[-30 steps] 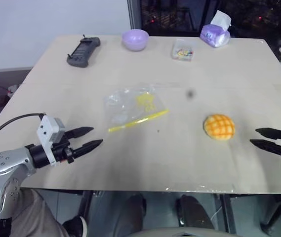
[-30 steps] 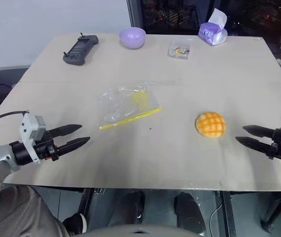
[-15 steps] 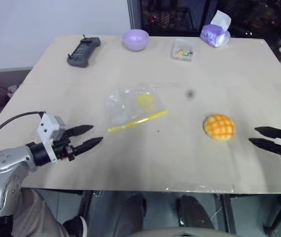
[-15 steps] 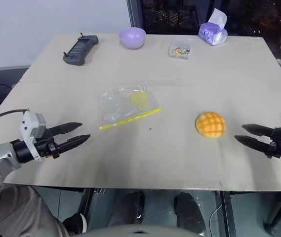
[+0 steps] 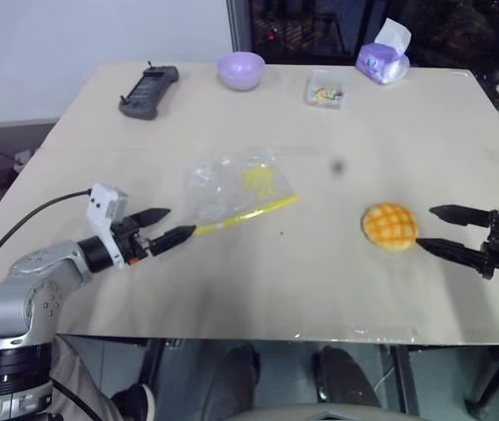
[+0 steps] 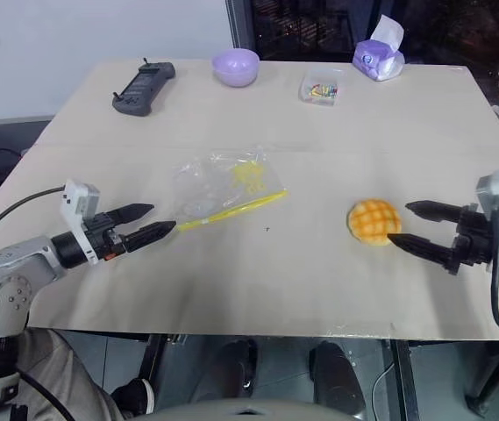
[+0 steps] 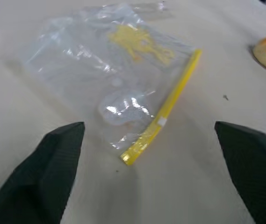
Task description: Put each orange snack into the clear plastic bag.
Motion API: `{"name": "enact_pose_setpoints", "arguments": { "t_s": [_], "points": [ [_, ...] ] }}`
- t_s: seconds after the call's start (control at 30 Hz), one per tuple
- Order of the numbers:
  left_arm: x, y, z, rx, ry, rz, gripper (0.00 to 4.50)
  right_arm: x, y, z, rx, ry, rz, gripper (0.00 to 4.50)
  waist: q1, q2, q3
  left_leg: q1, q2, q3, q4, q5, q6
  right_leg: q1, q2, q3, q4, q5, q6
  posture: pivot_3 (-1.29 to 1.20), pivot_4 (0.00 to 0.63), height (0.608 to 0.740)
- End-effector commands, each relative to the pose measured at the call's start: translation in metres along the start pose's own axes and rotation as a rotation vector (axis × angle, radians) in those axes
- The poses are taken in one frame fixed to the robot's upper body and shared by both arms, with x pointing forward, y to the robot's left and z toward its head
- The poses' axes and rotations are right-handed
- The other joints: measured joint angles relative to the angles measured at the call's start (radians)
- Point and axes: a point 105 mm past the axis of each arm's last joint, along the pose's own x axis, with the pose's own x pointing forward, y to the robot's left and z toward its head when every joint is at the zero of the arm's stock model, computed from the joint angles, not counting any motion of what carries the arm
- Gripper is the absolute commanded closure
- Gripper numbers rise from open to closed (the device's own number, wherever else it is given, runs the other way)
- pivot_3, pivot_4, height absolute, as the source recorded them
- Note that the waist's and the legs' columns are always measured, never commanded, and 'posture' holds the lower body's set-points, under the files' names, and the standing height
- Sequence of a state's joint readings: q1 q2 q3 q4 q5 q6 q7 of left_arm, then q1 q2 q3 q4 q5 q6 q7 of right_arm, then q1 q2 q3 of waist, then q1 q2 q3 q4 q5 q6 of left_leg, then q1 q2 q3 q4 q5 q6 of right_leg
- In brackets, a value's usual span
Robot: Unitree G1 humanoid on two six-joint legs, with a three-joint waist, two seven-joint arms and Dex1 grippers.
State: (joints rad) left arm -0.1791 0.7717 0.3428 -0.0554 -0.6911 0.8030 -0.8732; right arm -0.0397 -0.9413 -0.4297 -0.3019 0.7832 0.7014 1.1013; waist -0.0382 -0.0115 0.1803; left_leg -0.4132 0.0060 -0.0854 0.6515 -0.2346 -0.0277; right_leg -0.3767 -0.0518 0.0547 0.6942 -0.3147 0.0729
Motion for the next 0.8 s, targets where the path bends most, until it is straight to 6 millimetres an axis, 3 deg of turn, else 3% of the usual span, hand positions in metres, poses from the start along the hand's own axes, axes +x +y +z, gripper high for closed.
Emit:
{"name": "enact_pose_setpoints", "arguments": {
  "t_s": [0.03, 0.23, 0.5, 0.8],
  "points": [
    [0.006, 0.004, -0.004, -0.208, 0.041, -0.034, 0.0, 0.01, 0.014, 0.02, -0.069, -0.029, 0.073, 0.06, -0.001, 0.0, 0.0, 0.0, 0.0, 0.0, 0.0, 0.0, 0.0, 0.0, 0.0, 0.0, 0.0, 0.0, 0.0, 0.0, 0.15, 0.74],
    [0.022, 0.007, 0.005, -0.499, 0.053, -0.126, 0.0, 0.027, 0.018, 0.048, -0.189, -0.114, 0.076, 0.06, -0.002, -0.001, 0.0, -0.001, 0.0, -0.002, 0.001, 0.0, 0.0, 0.0, 0.0, -0.002, 0.001, 0.0, 0.0, 0.0, 0.15, 0.74],
    [0.051, 0.023, 0.013, -0.712, 0.04, -0.102, 0.0, 0.025, 0.018, 0.045, -0.211, -0.09, 0.07, 0.06, 0.001, -0.001, 0.0, -0.002, -0.001, -0.002, 0.002, 0.0, 0.0, 0.0, 0.0, -0.002, 0.0, 0.0, 0.0, 0.0, 0.15, 0.74],
    [0.081, 0.003, 0.0, -0.78, 0.083, -0.199, 0.0, 0.022, 0.016, 0.042, -0.213, -0.068, 0.048, 0.06, 0.005, -0.001, -0.001, -0.001, -0.002, -0.002, 0.002, 0.0, 0.0, 0.0, -0.001, -0.002, 0.001, 0.0, 0.0, 0.0, 0.15, 0.74]
  ]
}}
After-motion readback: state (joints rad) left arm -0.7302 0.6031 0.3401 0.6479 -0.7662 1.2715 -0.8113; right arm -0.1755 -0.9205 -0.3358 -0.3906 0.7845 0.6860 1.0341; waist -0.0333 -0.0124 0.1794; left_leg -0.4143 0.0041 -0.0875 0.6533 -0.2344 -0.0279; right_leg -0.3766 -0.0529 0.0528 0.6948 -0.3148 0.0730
